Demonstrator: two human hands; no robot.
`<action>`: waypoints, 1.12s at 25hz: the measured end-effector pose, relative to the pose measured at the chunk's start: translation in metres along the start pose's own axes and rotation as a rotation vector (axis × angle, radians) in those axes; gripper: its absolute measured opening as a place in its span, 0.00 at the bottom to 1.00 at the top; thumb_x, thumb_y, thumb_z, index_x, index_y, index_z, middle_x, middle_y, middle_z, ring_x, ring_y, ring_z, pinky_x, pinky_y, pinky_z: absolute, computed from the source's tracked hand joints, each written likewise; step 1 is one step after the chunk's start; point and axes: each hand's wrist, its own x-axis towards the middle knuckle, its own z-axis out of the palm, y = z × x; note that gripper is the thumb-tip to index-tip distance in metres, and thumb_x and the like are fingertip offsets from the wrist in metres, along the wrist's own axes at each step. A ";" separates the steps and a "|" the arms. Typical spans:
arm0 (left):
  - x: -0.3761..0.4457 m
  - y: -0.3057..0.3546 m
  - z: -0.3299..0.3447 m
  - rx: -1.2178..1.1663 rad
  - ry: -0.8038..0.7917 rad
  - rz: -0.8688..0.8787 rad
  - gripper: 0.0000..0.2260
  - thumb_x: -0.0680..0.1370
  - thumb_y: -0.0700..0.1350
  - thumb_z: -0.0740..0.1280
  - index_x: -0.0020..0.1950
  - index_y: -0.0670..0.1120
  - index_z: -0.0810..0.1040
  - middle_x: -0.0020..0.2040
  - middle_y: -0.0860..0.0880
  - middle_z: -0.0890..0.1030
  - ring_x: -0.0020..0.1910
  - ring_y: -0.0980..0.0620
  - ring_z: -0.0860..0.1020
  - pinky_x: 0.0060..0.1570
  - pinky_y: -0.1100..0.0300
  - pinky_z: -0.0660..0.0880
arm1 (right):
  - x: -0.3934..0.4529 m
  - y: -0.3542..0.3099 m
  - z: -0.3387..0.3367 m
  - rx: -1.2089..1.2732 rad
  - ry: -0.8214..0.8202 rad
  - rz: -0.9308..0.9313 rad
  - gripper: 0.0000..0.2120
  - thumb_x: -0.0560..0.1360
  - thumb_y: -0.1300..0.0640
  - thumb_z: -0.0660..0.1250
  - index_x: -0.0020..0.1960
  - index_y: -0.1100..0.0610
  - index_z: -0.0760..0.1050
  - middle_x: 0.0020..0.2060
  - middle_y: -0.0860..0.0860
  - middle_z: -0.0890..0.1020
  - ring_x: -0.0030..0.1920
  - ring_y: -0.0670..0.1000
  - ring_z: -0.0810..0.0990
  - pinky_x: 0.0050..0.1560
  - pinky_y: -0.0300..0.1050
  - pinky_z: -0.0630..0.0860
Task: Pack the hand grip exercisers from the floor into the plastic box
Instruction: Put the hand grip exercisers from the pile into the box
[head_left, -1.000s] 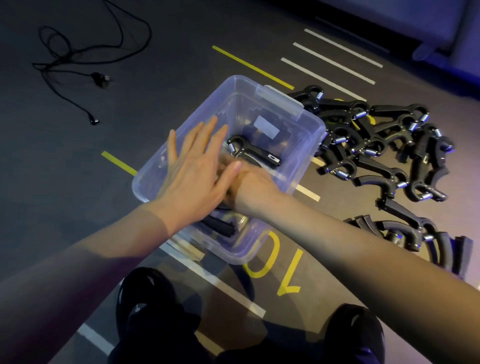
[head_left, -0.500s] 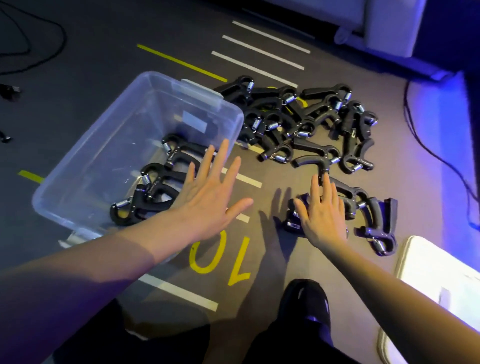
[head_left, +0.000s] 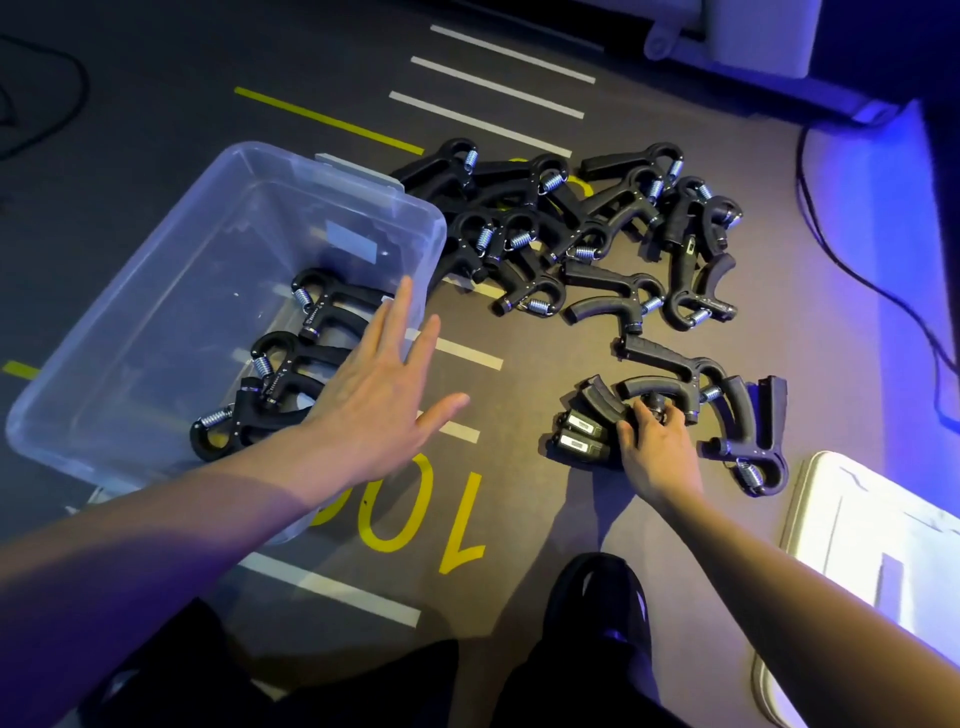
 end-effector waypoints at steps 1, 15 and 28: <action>0.000 0.000 0.000 -0.001 -0.002 -0.001 0.36 0.76 0.64 0.50 0.77 0.46 0.45 0.74 0.45 0.30 0.75 0.47 0.38 0.72 0.51 0.53 | -0.001 0.000 0.000 0.009 0.018 0.000 0.21 0.81 0.50 0.53 0.72 0.56 0.63 0.71 0.61 0.60 0.68 0.63 0.66 0.65 0.53 0.67; -0.009 -0.008 -0.005 -0.063 -0.009 -0.009 0.34 0.77 0.62 0.52 0.77 0.47 0.44 0.75 0.48 0.33 0.75 0.48 0.38 0.72 0.52 0.48 | 0.001 -0.047 -0.031 0.141 0.306 -0.361 0.12 0.78 0.65 0.62 0.58 0.63 0.79 0.61 0.59 0.76 0.60 0.58 0.75 0.59 0.35 0.65; -0.003 -0.025 -0.048 -0.443 0.539 -0.110 0.31 0.76 0.55 0.64 0.71 0.38 0.59 0.69 0.39 0.64 0.68 0.41 0.64 0.65 0.51 0.65 | -0.024 -0.208 -0.124 0.809 0.434 -0.685 0.11 0.75 0.64 0.64 0.53 0.57 0.82 0.47 0.50 0.83 0.50 0.43 0.80 0.52 0.34 0.75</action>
